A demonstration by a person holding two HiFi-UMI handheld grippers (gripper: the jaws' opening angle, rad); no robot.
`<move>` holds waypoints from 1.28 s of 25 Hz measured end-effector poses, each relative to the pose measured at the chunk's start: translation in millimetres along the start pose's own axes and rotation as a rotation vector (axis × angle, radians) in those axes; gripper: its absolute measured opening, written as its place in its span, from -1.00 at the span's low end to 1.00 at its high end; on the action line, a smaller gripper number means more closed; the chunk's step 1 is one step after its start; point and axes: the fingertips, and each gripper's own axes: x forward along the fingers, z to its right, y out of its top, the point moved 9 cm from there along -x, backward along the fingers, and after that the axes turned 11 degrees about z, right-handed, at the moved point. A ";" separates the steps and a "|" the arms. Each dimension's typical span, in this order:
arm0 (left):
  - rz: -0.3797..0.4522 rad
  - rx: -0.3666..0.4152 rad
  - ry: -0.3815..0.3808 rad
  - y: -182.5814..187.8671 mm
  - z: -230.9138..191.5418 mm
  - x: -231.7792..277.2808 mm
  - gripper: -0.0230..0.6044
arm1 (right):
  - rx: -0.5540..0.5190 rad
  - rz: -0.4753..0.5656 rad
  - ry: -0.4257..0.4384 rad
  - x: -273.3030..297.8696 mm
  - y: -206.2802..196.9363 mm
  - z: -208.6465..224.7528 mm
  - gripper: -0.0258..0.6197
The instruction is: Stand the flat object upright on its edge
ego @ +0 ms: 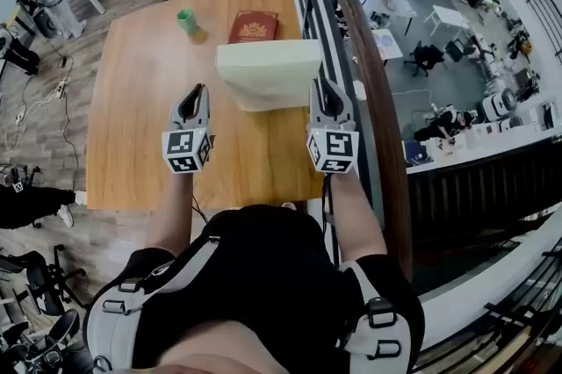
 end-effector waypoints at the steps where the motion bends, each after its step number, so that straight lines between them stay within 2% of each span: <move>1: 0.024 -0.006 0.018 9.4 -1.8 -6.4 -0.89 | 0.006 0.016 -0.010 -2.7 8.6 -3.1 -0.79; 3: 0.056 -0.030 0.045 23.2 -4.7 -19.7 -0.91 | 0.017 0.031 -0.027 -9.9 21.4 -10.5 -0.90; 7: 0.074 -0.096 0.079 32.1 -2.3 -41.6 -0.91 | 0.003 0.013 -0.027 -21.2 31.9 -25.6 -0.91; 13: 0.064 -0.103 0.030 30.2 9.0 -50.8 -0.91 | -0.001 -0.006 -0.040 -25.2 30.1 -39.8 -0.91; 21: 0.068 -0.151 0.032 33.0 0.8 -53.9 -0.91 | 0.015 0.013 -0.048 -26.5 40.0 -44.9 -0.91; 32: 0.045 -0.099 0.007 35.6 3.7 -51.2 -0.91 | -0.001 0.022 -0.061 -26.8 38.3 -43.4 -0.91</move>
